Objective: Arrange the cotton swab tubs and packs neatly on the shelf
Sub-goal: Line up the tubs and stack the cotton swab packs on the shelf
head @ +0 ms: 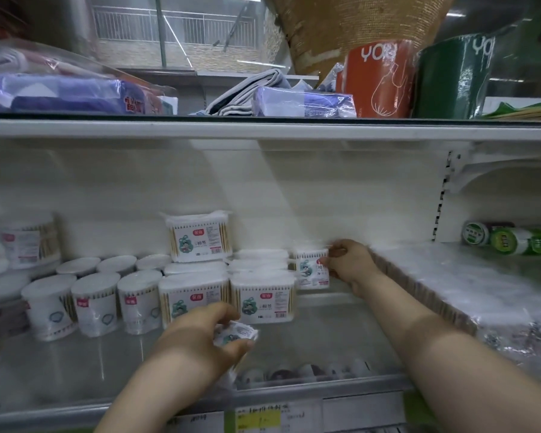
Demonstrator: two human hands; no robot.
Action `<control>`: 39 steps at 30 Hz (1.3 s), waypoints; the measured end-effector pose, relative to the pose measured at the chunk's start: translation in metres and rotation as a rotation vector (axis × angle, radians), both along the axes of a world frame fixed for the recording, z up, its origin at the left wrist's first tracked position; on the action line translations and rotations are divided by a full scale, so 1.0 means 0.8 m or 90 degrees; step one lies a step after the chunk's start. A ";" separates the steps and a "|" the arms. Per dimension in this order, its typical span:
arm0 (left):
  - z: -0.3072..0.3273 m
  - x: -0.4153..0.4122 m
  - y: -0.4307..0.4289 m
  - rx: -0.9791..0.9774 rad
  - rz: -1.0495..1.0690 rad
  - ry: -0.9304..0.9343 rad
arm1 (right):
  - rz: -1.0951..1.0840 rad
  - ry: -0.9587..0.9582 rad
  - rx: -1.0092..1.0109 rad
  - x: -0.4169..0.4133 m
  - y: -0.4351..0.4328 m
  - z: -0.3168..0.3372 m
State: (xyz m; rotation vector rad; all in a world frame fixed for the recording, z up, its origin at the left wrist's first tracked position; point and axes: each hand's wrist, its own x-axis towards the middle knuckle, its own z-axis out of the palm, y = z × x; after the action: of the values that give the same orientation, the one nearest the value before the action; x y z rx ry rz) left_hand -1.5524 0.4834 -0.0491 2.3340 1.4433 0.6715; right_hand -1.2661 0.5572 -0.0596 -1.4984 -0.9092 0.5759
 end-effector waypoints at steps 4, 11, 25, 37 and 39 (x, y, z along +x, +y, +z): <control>-0.001 -0.001 0.001 -0.002 0.015 0.023 | 0.014 0.015 0.011 -0.004 0.001 0.001; 0.000 0.000 0.001 -0.021 0.044 0.052 | 0.000 0.033 -0.004 -0.009 -0.001 0.001; 0.012 -0.001 0.001 -0.134 0.009 -0.040 | 0.040 0.070 0.146 -0.083 -0.100 0.061; 0.022 -0.003 -0.009 -0.284 -0.142 -0.732 | 0.419 -0.223 0.118 -0.169 -0.167 0.029; 0.020 0.002 -0.014 -0.224 -0.117 -0.718 | 0.398 -0.259 0.107 -0.178 -0.168 0.013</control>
State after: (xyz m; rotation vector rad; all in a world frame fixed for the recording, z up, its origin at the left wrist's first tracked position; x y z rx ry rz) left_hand -1.5507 0.4722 -0.0333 1.3412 0.7126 1.2526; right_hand -1.4083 0.4228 -0.0492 -1.1828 -1.7287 0.6264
